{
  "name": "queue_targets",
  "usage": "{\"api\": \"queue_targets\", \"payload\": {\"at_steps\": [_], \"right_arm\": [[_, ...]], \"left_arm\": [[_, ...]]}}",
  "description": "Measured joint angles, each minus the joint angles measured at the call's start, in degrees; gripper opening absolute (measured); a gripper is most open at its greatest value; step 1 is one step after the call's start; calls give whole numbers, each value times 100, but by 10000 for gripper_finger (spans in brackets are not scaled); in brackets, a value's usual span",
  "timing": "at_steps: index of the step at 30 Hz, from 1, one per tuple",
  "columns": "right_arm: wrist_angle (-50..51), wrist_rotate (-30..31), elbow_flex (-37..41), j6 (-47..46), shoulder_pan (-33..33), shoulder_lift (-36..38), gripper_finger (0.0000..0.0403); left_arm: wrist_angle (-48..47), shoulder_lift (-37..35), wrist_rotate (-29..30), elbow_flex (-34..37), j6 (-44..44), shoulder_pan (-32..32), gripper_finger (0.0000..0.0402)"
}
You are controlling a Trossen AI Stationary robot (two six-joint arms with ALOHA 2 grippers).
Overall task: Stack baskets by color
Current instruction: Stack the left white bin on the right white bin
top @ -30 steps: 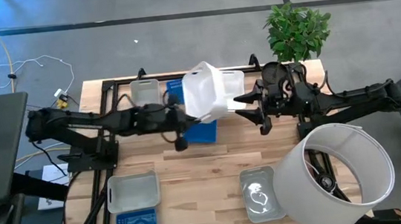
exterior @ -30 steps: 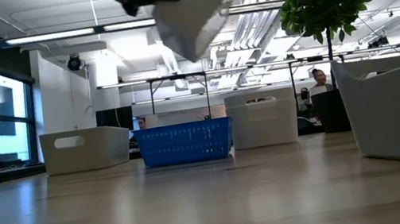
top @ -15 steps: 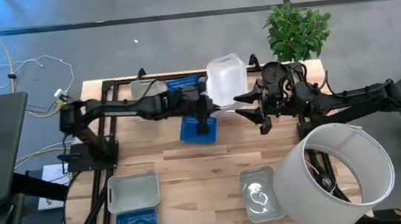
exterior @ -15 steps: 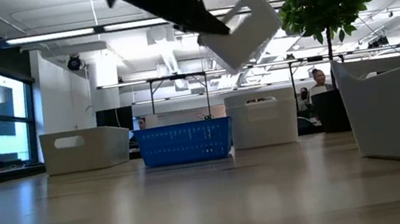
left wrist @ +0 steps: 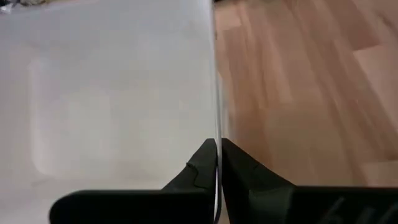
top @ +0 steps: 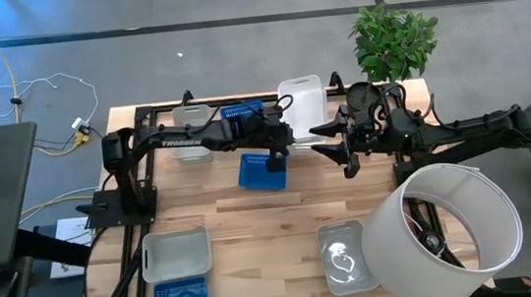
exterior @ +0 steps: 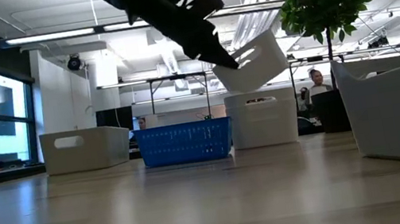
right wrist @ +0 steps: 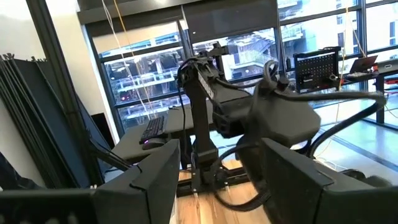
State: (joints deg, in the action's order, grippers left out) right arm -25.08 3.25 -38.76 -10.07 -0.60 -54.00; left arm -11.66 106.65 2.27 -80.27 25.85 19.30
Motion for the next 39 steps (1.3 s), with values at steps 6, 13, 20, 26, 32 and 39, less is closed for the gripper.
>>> {"api": "queue_targets", "payload": {"at_steps": [6,13,20,26,32,39], "right_arm": [[72,0,0,0,0,0,209],[94,0,0,0,2,0,209],[178,0,0,-14,0,-2,209],[215,0,0,-18,0,-2,209],[290,0,0,-39,0,-2,209],[347,0,0,-39,2,-2,209]], "left_arm": [[-19,0,149,0,61,144,0],[-210,0,-73,0,-77,190,0],[-400,82,-173,0,-167,163,0],[-748,90,-173,7,172,130,0],[-1054,85,-90,7,496,119,0],[-1173,22,233,-15,957,88,0]]}}
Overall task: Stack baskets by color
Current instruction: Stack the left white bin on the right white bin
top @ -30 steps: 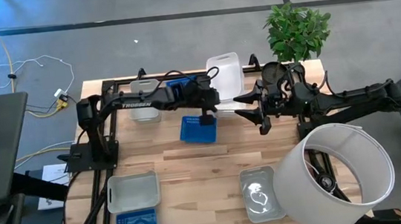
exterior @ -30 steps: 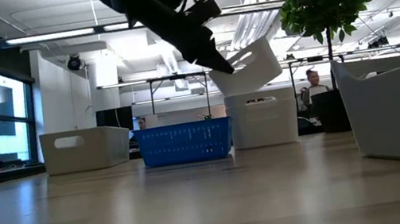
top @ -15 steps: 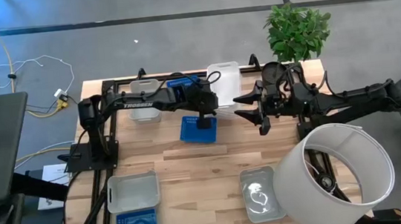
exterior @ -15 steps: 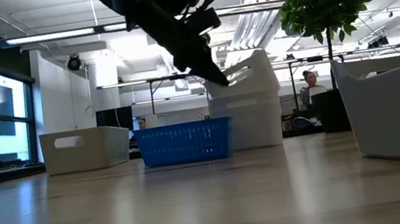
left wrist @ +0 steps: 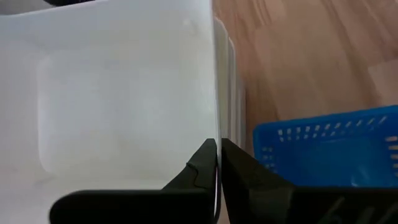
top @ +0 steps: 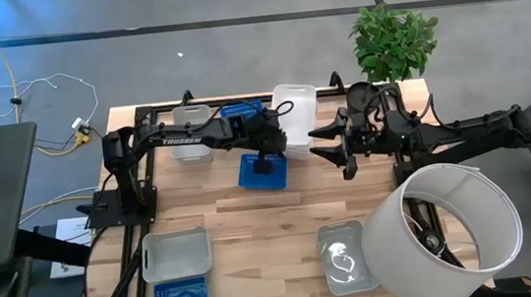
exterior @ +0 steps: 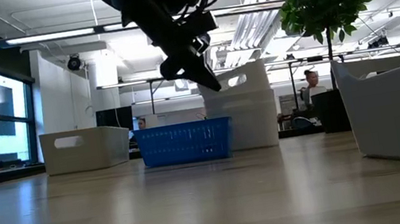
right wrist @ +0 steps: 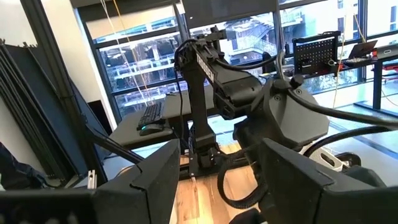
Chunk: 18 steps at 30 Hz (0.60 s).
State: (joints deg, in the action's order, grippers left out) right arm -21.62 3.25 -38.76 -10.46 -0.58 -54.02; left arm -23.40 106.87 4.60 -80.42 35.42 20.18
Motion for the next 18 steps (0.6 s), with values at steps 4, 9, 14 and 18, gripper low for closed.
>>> {"api": "queue_targets", "payload": {"at_steps": [4,9,14,18], "right_arm": [[18,0,0,8,-2,0,209],[38,0,0,39,-2,0,209],[62,1,0,39,-1,0,209],[84,4,0,39,-2,0,209]], "left_arm": [[-464,4,-9,-225,236,0,0],[-700,4,-76,-266,385,14,0],[-1029,4,-192,-267,396,53,0],[-1001,4,-238,-267,383,52,0]]}}
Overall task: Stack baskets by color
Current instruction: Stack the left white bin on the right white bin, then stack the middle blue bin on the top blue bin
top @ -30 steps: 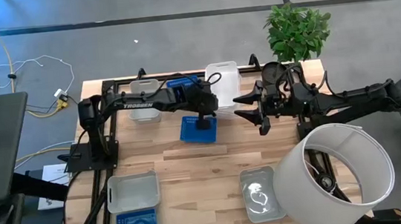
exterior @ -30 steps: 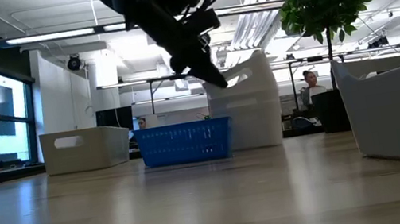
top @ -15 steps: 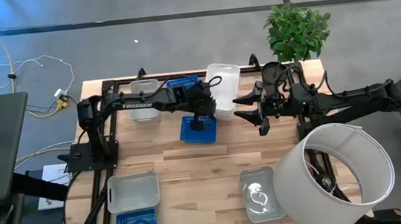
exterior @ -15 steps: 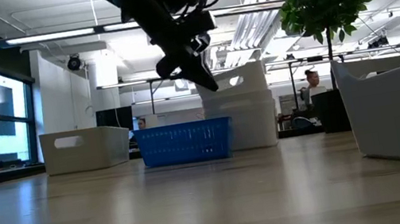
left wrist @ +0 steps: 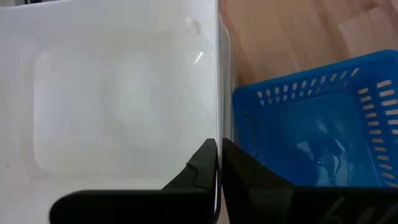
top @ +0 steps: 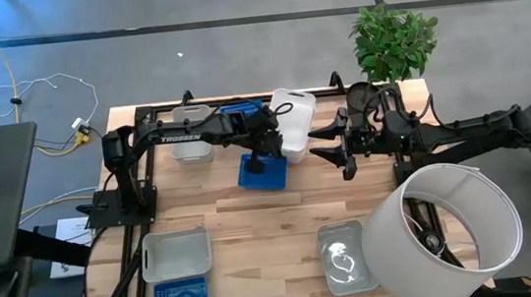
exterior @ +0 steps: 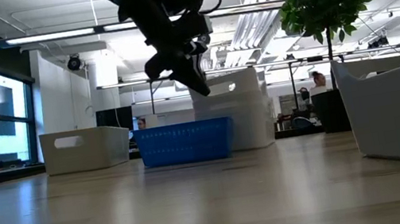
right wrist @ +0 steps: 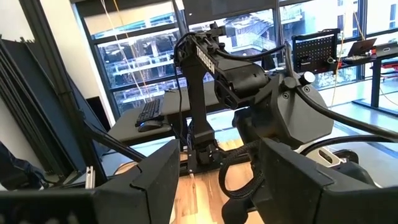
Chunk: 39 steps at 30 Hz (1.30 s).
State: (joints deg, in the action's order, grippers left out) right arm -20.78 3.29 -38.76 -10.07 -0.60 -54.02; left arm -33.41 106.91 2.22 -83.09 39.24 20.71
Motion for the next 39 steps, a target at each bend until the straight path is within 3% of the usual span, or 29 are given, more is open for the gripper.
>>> {"api": "queue_targets", "payload": {"at_steps": [14,27,34,39], "right_arm": [[2,22,0,-39,2,0,209],[94,20,0,-39,0,-1,209],[88,20,0,-37,1,-2,209],[88,20,0,0,2,-2,209]], "left_arm": [[37,0,-9,0,-107,0,15],[330,0,0,-25,-383,-1,151],[-55,2,-2,-549,-457,8,208],[-731,2,132,-1108,-400,70,226]]}}
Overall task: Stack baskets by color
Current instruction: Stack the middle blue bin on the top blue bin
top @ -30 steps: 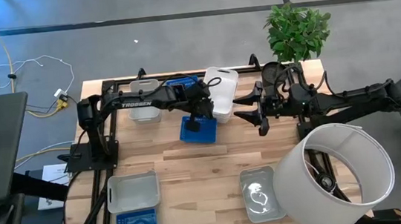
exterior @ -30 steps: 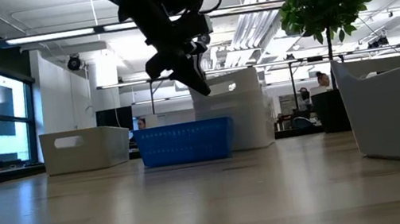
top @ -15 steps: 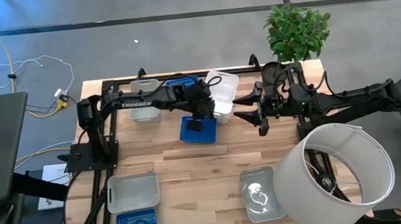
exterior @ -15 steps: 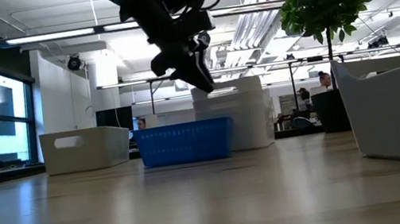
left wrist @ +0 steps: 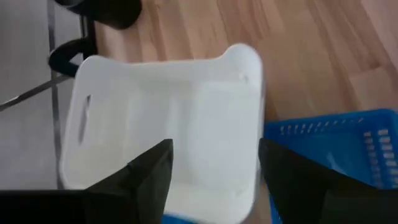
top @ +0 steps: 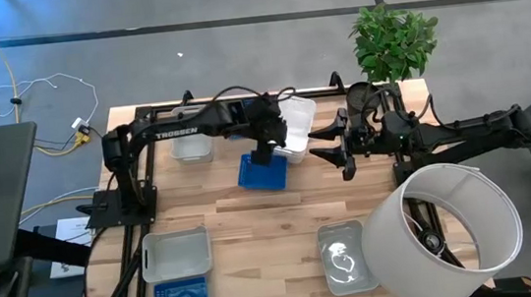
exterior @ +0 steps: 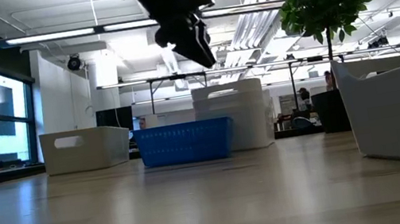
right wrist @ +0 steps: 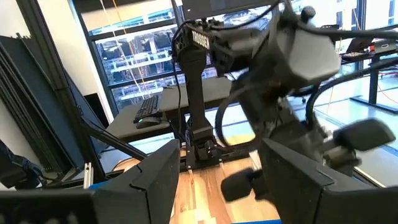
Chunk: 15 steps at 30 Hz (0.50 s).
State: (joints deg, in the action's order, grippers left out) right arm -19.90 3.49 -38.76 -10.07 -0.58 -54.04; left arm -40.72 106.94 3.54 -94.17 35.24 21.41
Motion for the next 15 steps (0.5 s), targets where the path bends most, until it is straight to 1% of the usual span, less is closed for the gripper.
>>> {"api": "queue_targets", "payload": {"at_steps": [3,6,8,11,13,15], "right_arm": [[-2,0,0,2,-2,0,209],[-4,0,0,30,-2,0,209],[-8,0,0,139,-2,0,209],[-30,0,0,268,-2,0,209],[-91,11,0,344,-2,0,209],[-115,73,0,408,-4,0,209]], "left_arm": [[-548,-9,188,-356,-38,70,226],[-770,-189,128,-450,-589,186,220],[-834,-383,-265,-451,-1094,301,212],[-706,-798,-1133,-378,-1942,488,198],[-392,-1143,-1631,-142,-2397,575,187],[-38,-1544,-1940,216,-2717,599,177]]}}
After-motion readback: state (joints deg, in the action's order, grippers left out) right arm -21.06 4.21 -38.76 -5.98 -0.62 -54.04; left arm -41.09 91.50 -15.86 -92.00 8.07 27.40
